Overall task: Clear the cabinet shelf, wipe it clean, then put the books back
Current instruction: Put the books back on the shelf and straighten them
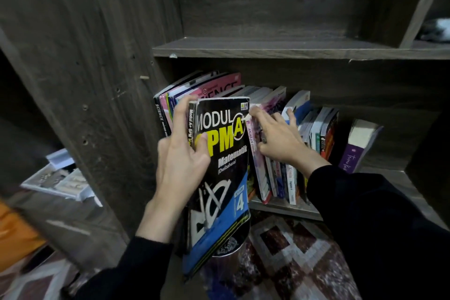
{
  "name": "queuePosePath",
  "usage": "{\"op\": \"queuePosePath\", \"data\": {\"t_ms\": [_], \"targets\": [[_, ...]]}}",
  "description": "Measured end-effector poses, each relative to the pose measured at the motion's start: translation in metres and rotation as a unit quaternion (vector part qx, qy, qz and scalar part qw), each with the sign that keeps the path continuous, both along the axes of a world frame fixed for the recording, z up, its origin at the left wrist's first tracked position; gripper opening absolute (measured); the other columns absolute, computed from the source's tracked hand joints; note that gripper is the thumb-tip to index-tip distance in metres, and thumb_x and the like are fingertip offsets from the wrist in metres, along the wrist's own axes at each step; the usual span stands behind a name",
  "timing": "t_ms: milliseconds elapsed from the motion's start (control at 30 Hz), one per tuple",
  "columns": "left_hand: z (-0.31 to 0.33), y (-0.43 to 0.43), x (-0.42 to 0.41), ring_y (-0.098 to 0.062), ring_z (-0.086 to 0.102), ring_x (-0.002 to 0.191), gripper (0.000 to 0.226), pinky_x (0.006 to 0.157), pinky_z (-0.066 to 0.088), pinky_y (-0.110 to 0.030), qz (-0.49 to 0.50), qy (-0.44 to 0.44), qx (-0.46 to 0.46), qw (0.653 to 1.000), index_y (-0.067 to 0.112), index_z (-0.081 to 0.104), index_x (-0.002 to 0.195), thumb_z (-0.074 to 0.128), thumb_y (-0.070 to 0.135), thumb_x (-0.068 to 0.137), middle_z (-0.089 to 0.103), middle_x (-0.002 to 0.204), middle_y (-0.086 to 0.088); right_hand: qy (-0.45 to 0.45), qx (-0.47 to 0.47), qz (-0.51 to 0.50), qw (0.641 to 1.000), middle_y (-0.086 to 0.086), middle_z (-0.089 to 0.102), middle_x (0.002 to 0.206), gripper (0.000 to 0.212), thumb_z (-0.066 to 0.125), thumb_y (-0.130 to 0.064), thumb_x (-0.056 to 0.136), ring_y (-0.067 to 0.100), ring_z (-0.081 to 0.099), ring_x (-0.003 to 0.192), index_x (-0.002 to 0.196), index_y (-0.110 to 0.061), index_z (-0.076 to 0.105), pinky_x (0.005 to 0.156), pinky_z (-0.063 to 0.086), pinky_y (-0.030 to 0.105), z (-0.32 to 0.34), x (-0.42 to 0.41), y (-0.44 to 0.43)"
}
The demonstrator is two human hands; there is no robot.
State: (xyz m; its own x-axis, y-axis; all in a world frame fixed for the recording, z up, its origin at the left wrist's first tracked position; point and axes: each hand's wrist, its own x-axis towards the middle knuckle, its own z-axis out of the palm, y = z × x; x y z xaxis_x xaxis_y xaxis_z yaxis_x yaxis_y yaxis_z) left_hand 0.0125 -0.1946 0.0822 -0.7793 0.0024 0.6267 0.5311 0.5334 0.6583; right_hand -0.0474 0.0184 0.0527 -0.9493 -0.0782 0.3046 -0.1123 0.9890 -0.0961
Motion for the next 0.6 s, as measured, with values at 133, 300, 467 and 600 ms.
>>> {"op": "queuePosePath", "data": {"t_ms": [133, 300, 467, 600], "targets": [[0.032, -0.020, 0.025, -0.015, 0.054, 0.043, 0.068, 0.054, 0.052, -0.028, 0.020, 0.020, -0.029, 0.999, 0.045, 0.034, 0.130, 0.058, 0.001, 0.083, 0.064, 0.066, -0.008, -0.006, -0.030, -0.006, 1.000, -0.002, 0.038, 0.148, 0.072, 0.051, -0.013, 0.081, 0.025, 0.035, 0.128, 0.145, -0.027, 0.021, 0.116, -0.005, 0.056, 0.004, -0.002, -0.006], [0.051, -0.035, 0.026, -0.010, 0.053, 0.050, 0.066, 0.053, 0.036, -0.009, 0.083, 0.035, -0.023, 0.996, 0.034, 0.041, 0.132, 0.056, -0.001, 0.078, 0.047, 0.047, -0.001, 0.026, -0.085, -0.068, 0.994, 0.005, 0.053, 0.133, 0.033, 0.041, -0.020, 0.090, 0.029, 0.032, 0.126, 0.122, -0.018, 0.045, 0.113, -0.001, 0.062, 0.018, -0.012, -0.025], [0.051, -0.034, 0.023, -0.016, 0.051, 0.042, 0.069, 0.061, 0.046, -0.035, 0.090, 0.030, -0.055, 0.994, 0.033, 0.037, 0.139, 0.053, -0.001, 0.081, 0.049, 0.047, -0.005, 0.077, -0.033, 0.052, 0.995, 0.004, 0.045, 0.145, 0.047, 0.043, -0.022, 0.092, 0.023, 0.028, 0.137, 0.139, -0.017, 0.042, 0.118, 0.006, 0.044, 0.039, -0.037, -0.065], [0.050, -0.045, 0.018, -0.019, 0.052, 0.044, 0.069, 0.054, 0.040, -0.021, 0.112, 0.032, -0.060, 0.991, 0.030, 0.036, 0.140, 0.054, -0.002, 0.081, 0.051, 0.049, -0.007, -0.064, -0.015, 0.116, 0.991, 0.004, 0.020, 0.159, 0.069, 0.048, -0.023, 0.091, 0.023, 0.014, 0.146, 0.152, -0.019, 0.018, 0.118, 0.008, 0.040, 0.041, -0.059, -0.087]]}}
